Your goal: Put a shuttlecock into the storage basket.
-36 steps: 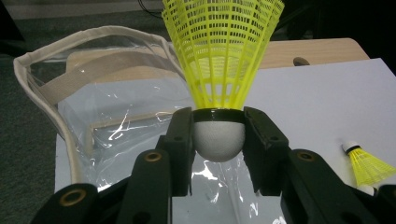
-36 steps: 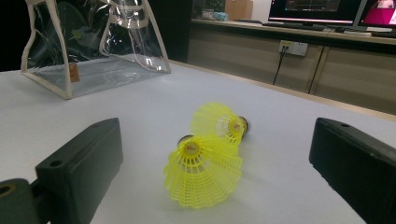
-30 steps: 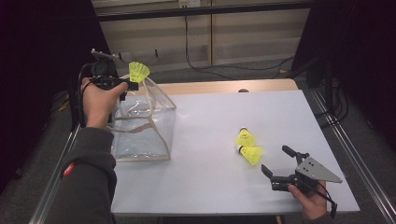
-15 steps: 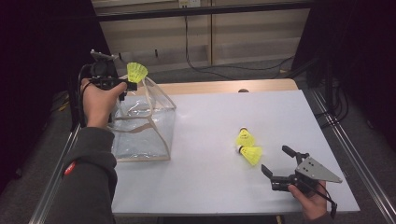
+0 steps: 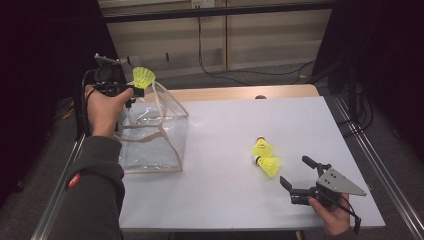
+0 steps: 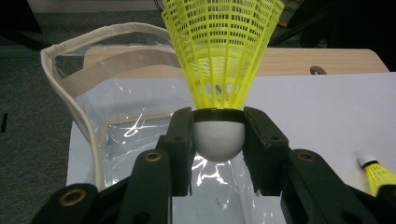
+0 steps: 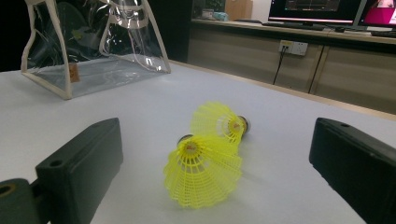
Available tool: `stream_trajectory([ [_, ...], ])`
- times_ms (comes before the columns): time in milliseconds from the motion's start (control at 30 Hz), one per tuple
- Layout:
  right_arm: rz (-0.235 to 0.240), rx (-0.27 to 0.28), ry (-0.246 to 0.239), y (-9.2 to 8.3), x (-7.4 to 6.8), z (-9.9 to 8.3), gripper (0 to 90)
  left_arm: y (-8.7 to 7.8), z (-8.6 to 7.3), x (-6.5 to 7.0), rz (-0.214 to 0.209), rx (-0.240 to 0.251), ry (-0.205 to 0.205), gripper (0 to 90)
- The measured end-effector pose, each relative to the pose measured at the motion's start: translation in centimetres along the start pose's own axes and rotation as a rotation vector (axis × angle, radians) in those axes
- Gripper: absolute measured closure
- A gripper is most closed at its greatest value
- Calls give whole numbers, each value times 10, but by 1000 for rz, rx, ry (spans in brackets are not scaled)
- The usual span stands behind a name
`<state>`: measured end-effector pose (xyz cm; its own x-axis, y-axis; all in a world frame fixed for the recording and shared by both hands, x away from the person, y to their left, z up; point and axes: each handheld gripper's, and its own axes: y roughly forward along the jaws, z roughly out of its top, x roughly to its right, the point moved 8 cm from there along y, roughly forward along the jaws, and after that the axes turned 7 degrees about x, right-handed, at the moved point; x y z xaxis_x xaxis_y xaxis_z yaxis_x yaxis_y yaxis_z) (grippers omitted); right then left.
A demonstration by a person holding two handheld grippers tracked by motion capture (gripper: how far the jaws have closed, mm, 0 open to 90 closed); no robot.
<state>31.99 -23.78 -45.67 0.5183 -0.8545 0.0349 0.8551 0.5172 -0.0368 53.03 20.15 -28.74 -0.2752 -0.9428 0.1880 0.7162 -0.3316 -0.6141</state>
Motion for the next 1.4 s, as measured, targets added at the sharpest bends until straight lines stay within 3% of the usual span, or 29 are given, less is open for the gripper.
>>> stream_trajectory([
  [800,-2,-1,1,0,0,0,27,8,-7,-15,53,3,-22,650],
  [1400,1,-2,0,0,0,0,28,14,-10,-18,67,4,-33,650],
])
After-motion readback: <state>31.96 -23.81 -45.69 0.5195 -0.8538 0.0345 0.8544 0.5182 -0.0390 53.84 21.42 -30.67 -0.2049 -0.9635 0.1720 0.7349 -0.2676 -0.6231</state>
